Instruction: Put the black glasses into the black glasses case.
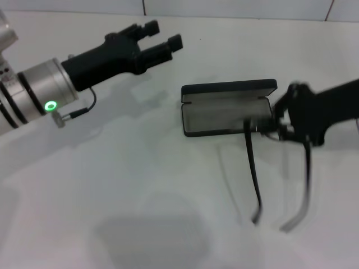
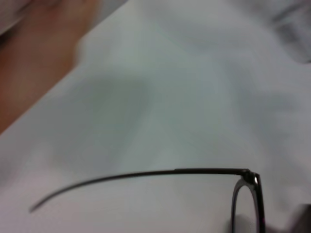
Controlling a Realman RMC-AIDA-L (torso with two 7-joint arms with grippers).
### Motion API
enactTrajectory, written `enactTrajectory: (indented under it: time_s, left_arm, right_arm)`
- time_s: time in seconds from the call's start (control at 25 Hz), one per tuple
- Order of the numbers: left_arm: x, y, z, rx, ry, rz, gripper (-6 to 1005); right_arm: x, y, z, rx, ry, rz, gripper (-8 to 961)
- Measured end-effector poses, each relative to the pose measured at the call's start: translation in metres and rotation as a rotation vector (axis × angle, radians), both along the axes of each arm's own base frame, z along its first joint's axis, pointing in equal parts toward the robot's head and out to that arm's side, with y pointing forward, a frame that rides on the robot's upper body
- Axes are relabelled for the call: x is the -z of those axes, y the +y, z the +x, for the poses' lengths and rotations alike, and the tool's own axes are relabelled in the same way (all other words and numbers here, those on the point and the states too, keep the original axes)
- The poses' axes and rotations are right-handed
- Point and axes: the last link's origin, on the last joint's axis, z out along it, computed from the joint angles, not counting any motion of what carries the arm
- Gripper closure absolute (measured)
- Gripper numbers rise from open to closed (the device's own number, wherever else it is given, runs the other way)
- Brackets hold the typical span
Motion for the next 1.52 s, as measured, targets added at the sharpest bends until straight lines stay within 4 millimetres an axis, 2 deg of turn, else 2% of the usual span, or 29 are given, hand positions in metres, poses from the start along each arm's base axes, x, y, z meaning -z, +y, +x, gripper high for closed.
enactTrajectory:
  time_s: [0.24, 0.36, 0.48, 0.64, 1.0, 1.16, 1.52]
  left_arm:
    - [-0.001, 0.011, 0.029, 0.101, -0.019, 0.018, 183]
    - [0.000, 0.014, 0.048, 0.179, -0.035, -0.003, 183]
    - [-0.001, 0.016, 0.066, 0.257, -0.043, -0.033, 183]
    - [0.003, 0.013, 0.086, 0.356, -0.038, -0.091, 182]
    - [0.018, 0.003, 0.121, 0.510, 0.015, -0.297, 182]
    - [0.021, 0.001, 0.126, 0.535, 0.041, -0.349, 183]
    - [0.018, 0.006, 0.124, 0.510, 0.045, -0.327, 185]
  right_arm:
    - [-0.031, 0.013, 0.030, 0.255, 0.513, 0.164, 844]
    - [-0.032, 0.017, 0.041, 0.340, 0.666, 0.190, 844]
    - [-0.023, 0.014, 0.048, 0.384, 0.704, 0.174, 844]
    - [-0.013, 0.013, 0.047, 0.449, 0.765, 0.139, 845]
    - [-0.011, 0.023, 0.040, 0.547, 0.851, 0.115, 844]
    - [-0.012, 0.024, 0.039, 0.549, 0.868, 0.118, 844]
    - [-0.010, 0.024, 0.032, 0.532, 0.866, 0.087, 845]
